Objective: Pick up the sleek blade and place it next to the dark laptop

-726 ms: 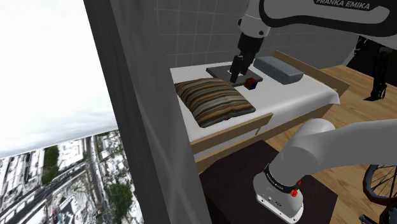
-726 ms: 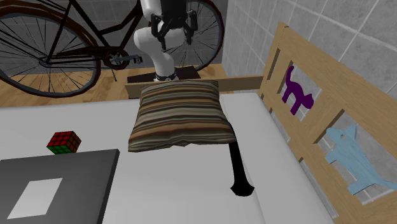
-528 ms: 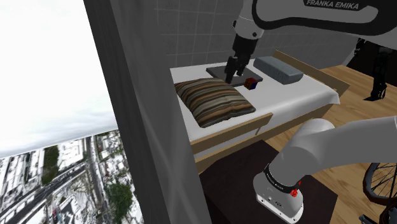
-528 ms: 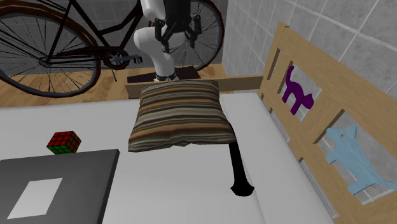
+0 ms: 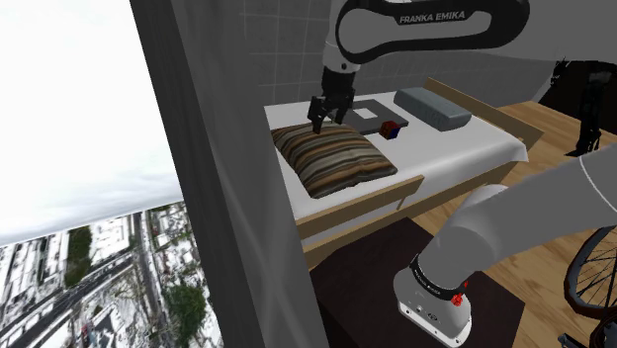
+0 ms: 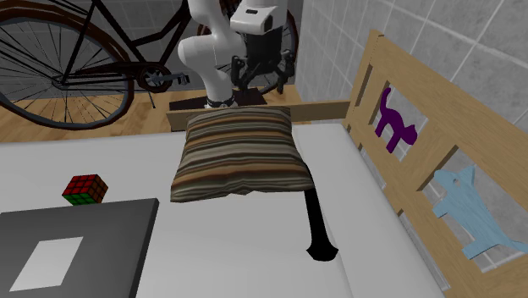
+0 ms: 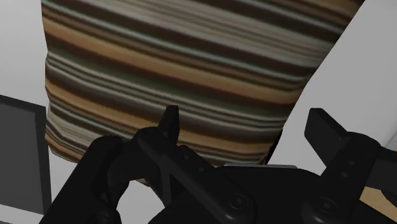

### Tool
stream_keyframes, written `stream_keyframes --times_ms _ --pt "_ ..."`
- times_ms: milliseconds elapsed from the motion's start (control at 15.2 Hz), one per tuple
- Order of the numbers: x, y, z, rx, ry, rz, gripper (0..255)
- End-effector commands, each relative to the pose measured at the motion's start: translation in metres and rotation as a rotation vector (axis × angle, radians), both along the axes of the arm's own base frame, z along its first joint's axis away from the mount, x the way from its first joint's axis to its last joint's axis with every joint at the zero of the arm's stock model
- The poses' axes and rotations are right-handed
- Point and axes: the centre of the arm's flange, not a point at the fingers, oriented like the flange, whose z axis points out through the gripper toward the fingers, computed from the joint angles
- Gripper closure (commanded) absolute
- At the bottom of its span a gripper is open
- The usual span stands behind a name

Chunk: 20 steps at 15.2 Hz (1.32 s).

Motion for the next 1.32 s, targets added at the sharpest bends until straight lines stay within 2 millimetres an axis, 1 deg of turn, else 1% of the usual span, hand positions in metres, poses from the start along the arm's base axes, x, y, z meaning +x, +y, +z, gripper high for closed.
stream_keyframes --times_ms 0,330,660,1254 --pt "0.023 0.007 -0.013 0.001 0.000 -0.034 0" --pt "0.079 0.024 -0.044 0.001 0.001 -0.113 0" --pt "0.136 0.036 -0.075 0.001 0.002 -0.192 0" --pt "0.241 0.046 -0.132 0.001 0.004 -0.335 0"
